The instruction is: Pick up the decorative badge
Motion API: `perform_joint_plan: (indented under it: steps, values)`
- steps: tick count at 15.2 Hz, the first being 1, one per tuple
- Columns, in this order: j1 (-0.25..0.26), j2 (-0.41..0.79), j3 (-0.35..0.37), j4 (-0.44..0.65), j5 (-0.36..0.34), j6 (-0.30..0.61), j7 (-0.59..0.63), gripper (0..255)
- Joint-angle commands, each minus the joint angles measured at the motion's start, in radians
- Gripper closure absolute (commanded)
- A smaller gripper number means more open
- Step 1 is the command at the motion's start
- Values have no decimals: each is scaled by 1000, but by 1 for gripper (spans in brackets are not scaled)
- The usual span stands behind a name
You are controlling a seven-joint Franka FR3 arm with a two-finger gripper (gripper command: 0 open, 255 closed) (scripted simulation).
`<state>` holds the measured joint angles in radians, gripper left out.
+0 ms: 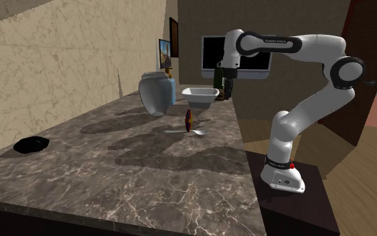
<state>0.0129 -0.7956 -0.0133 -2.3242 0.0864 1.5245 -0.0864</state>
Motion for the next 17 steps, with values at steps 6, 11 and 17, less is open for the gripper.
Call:
perform_joint_plan:
  steps: [6, 11, 17]
  values:
    - [-35, -9, 146, 2, 126, -11, 318, 0]
    - [-77, 40, 292, 52, 243, 6, 635, 0]
    - [-150, 165, 465, 171, 342, 58, 1012, 0]
